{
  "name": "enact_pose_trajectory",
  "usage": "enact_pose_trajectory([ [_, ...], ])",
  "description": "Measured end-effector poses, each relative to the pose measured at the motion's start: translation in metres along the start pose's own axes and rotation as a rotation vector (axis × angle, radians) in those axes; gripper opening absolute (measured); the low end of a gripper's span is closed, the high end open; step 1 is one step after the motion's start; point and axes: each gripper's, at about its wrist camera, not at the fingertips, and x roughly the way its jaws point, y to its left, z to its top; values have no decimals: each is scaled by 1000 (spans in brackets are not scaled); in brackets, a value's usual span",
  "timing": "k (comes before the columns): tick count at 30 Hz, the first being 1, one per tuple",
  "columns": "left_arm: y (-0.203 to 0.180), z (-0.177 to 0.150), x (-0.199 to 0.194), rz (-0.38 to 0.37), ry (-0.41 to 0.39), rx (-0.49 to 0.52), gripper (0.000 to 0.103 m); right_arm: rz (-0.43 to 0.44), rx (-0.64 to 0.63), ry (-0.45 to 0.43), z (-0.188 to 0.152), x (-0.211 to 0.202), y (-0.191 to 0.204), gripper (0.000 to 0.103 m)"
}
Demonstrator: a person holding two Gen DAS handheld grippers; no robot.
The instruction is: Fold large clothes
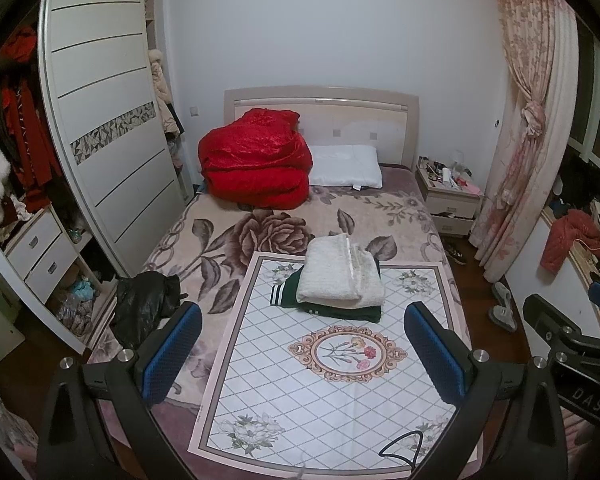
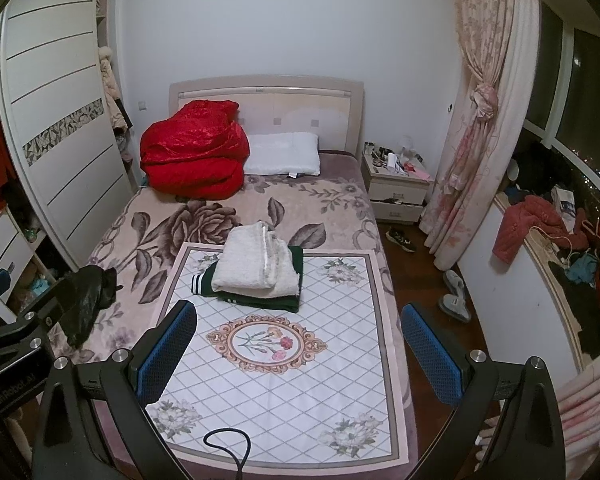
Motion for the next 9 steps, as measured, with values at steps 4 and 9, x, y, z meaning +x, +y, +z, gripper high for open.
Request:
enact_pose_trajectory([
  [4, 2, 0, 0, -1, 3, 1, 103, 1, -1, 0, 1, 0, -1, 103],
  [9, 5, 3, -1, -3, 1, -4, 103, 2, -3, -1, 1, 1, -1, 103],
])
